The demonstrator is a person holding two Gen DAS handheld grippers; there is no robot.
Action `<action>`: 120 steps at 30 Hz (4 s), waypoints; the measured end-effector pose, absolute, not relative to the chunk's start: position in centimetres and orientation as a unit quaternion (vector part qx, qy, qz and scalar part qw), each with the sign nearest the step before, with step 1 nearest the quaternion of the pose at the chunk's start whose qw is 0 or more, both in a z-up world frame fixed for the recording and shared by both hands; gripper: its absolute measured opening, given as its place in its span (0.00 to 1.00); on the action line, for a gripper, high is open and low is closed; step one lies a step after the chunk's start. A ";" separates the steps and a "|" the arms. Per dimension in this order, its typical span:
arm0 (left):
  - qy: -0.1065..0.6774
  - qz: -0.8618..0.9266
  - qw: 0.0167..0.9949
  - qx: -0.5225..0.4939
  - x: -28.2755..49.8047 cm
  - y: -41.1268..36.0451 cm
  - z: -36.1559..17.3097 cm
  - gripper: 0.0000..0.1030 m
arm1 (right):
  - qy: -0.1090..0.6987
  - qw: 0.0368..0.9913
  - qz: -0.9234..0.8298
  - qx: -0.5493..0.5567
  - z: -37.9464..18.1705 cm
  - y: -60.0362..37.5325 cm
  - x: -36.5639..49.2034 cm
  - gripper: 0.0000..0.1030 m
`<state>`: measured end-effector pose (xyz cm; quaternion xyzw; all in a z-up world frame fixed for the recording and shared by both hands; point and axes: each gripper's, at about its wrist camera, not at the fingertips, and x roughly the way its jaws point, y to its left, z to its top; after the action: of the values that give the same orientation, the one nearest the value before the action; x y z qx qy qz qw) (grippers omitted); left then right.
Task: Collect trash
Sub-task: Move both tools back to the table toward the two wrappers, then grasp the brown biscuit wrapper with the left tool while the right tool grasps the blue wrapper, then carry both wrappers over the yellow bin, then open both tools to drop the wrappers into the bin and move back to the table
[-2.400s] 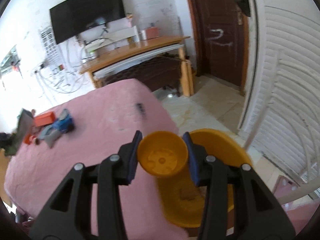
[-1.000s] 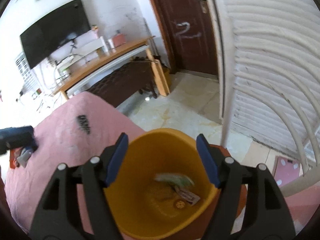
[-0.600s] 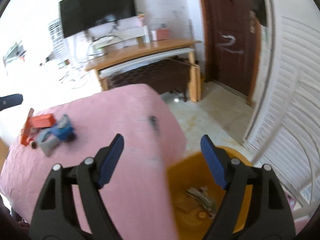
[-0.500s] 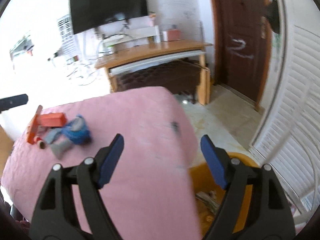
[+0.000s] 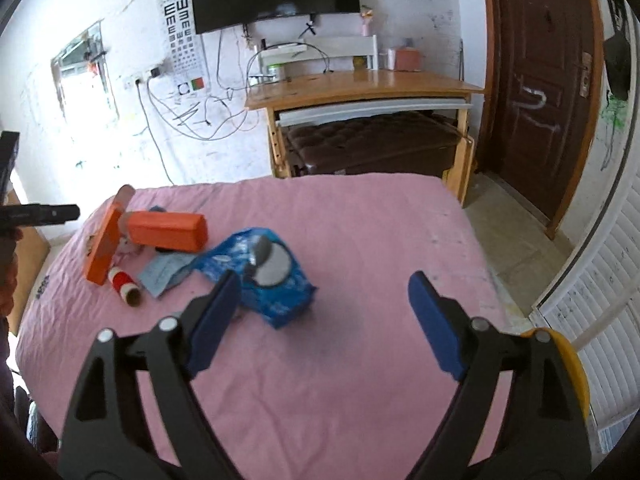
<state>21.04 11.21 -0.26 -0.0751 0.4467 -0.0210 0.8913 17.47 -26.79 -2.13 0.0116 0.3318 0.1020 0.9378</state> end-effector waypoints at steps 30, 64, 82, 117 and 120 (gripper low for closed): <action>0.456 -0.051 0.884 -0.090 23.0 12.4 -4.0 0.13 | 0.357 0.929 0.096 -0.025 -3.0 -22.4 19.0 0.84; 0.414 -0.069 0.907 -0.040 20.9 10.3 0.5 0.11 | 0.376 0.922 0.096 0.017 -2.9 -23.2 22.9 0.14; 0.397 -0.201 0.895 0.019 19.9 -6.0 4.5 0.11 | 0.325 0.944 0.023 0.056 -0.4 -33.5 19.2 0.14; 0.504 -0.327 0.792 0.110 18.0 -40.2 -5.7 0.61 | 0.365 0.897 -0.084 0.234 -12.6 -56.6 13.8 0.39; 0.502 -0.325 0.793 0.111 17.8 -39.9 -5.7 0.62 | 0.362 0.896 -0.090 0.242 -12.6 -57.1 13.5 0.39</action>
<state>17.77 -39.95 -5.71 0.1109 0.5024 -0.3252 0.7934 13.52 -57.13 -12.64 0.2418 0.3618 -0.0897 0.8959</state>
